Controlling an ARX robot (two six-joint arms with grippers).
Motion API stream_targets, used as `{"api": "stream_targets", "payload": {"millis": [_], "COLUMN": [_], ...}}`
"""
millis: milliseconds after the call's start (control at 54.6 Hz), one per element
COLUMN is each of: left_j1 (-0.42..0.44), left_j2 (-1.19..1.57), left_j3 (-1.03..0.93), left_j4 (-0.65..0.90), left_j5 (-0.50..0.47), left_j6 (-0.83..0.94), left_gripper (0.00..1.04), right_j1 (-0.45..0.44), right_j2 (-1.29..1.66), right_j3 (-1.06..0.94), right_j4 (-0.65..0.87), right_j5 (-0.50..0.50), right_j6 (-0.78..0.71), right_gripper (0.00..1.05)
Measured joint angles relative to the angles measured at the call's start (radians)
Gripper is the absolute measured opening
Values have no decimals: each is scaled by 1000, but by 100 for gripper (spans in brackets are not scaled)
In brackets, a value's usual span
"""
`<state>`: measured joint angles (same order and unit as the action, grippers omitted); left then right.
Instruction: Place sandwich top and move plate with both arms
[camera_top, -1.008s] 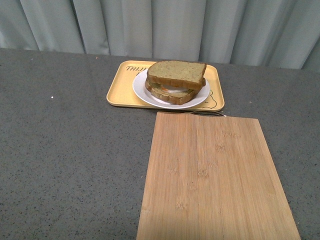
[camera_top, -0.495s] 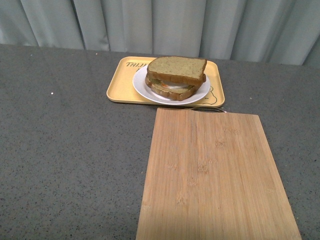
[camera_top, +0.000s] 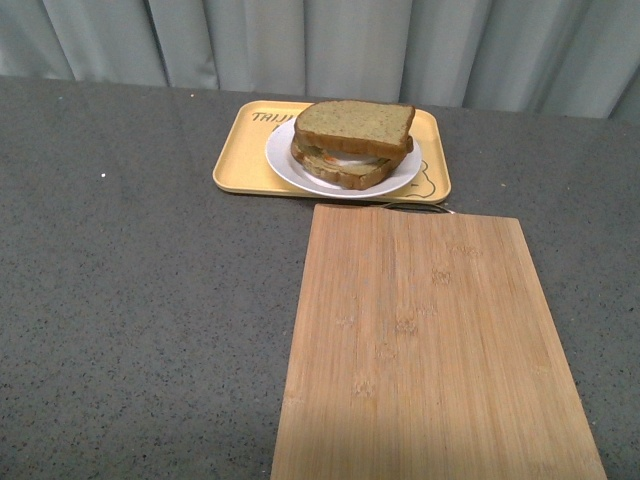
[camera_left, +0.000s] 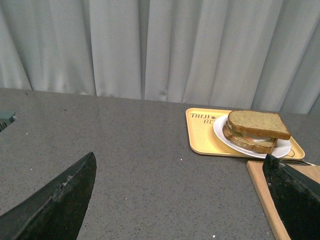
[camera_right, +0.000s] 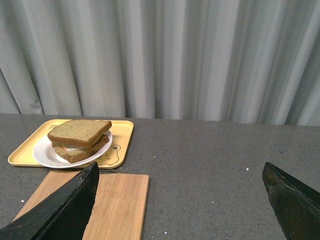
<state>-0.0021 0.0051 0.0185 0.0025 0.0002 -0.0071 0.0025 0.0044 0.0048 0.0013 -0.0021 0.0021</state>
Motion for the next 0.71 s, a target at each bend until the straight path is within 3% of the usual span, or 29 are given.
{"api": "stream_targets", "payload": {"millis": [714], "left_j1": [0], "left_j2": [0], "left_j3": [0], "left_j4": [0], "left_j5": [0], "left_j6": [0], "left_gripper": [98], "right_j1": [0], "right_j2": [0], "right_j3": [0], "right_j4": [0], "right_j5": [0], "right_j6": [0], "right_gripper": [95]}}
